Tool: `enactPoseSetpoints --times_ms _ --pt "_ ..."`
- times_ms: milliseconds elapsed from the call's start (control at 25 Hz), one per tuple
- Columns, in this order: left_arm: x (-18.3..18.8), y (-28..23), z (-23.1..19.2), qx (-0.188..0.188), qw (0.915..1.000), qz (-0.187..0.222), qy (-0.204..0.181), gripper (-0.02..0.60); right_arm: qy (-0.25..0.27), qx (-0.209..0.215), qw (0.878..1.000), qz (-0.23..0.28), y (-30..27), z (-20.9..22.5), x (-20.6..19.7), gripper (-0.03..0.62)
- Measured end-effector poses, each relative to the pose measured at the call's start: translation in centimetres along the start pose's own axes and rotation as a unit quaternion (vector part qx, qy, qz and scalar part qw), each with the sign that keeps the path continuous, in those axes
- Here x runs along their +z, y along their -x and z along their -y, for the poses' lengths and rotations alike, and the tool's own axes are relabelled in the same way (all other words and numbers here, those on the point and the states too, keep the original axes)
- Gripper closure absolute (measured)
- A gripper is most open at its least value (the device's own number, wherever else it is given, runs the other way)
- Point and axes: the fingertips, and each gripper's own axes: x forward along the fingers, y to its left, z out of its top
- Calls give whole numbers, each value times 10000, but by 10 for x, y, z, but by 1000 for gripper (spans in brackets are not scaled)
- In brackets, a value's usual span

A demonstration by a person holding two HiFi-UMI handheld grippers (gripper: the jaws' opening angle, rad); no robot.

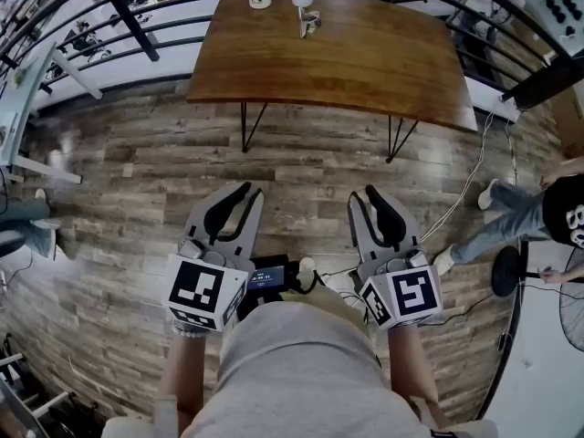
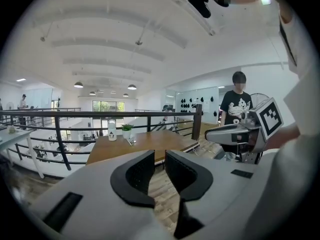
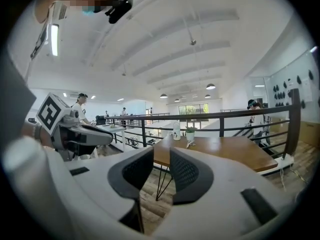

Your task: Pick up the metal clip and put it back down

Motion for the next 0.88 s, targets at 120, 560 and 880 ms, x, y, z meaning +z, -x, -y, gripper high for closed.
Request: enactPoseSetpoints --times_ms 120,560,880 --pt "-4 -2 4 -20 10000 -73 17 482 -51 -15 10000 13 2 5 -2 482" --pt "2 -19 25 223 9997 -119 27 482 -79 116 9999 -4 9 38 -4 477" --pt "9 -27 44 450 9990 -8 -16 482 -24 205 9997 87 24 62 -5 477"
